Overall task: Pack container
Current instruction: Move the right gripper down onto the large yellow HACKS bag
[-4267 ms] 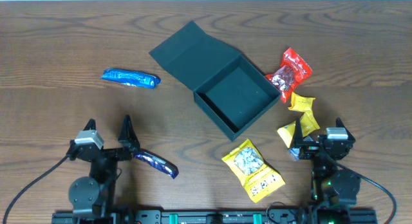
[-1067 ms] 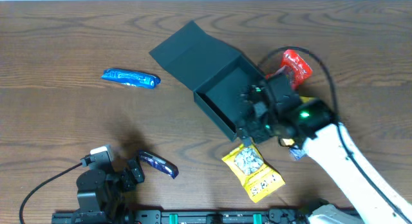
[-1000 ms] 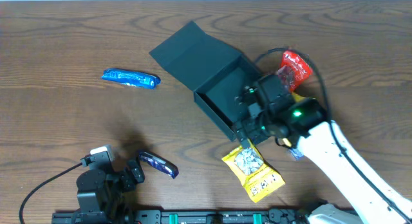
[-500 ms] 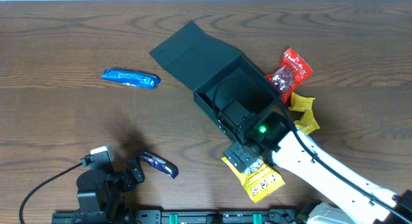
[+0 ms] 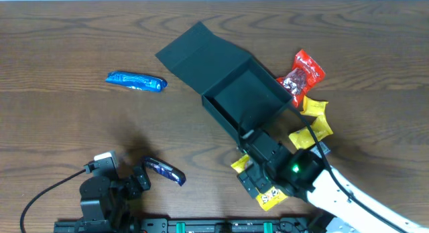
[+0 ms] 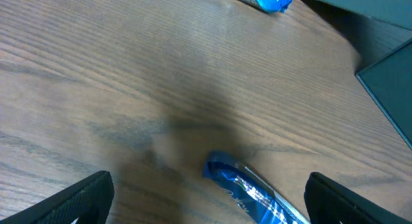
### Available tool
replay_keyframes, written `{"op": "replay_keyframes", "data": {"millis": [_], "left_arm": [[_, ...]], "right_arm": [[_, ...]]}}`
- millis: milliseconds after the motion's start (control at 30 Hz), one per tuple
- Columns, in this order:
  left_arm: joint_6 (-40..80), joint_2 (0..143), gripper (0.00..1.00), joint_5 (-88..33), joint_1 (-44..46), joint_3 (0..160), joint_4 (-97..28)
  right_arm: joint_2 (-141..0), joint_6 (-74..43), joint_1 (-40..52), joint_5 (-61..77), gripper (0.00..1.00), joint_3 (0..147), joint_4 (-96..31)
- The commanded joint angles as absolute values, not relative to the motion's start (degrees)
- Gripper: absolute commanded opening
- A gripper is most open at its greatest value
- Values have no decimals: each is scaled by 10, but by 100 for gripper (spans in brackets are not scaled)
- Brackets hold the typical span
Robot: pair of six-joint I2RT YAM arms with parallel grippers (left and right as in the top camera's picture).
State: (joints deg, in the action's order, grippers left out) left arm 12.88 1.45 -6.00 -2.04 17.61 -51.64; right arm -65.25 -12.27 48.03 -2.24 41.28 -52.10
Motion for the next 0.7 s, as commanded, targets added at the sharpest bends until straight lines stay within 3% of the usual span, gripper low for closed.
{"op": "replay_keyframes", "data": {"millis": [0,133,400,667], "left_arm": [[124,14,95,-58,-22,168,-552],[124,14,96,-58,-22,168,-552],[124,14,95,-58,-22,168,-552],[124,14,95,-58,-22,168,-552]], "right_arm": [[-636,-137,484,-17,99,396,-516],[-629,-139,479,-19,99,392,-510],[-680,-261,450,12,99,392,-554],[-708,-270,425,20,99,392,-550]]}}
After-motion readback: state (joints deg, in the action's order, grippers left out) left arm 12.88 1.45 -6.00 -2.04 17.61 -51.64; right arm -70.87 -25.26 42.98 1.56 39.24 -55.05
